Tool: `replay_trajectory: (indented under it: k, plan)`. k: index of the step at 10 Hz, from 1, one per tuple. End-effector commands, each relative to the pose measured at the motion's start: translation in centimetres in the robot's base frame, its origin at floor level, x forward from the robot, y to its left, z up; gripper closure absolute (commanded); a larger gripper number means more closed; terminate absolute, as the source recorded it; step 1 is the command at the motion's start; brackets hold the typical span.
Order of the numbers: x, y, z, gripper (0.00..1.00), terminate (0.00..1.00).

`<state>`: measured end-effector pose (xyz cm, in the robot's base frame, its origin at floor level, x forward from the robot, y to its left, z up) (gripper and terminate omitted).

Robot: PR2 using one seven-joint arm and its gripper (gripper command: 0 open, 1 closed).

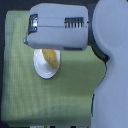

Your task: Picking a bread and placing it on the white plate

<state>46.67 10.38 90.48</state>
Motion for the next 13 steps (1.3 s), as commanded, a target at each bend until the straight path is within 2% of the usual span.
replay_trajectory:
  k: [1, 2, 5, 6, 13]
  plan:
    - [2.9, -7.6, 5.9, 0.00, 0.00]
    - [3.0, -8.5, 5.9, 0.00, 0.00]
    - [3.8, -18.5, 4.7, 0.00, 0.00]
    - [3.6, -20.1, 4.3, 0.00, 0.00]
    - [0.5, -33.8, 4.4, 0.00, 0.00]
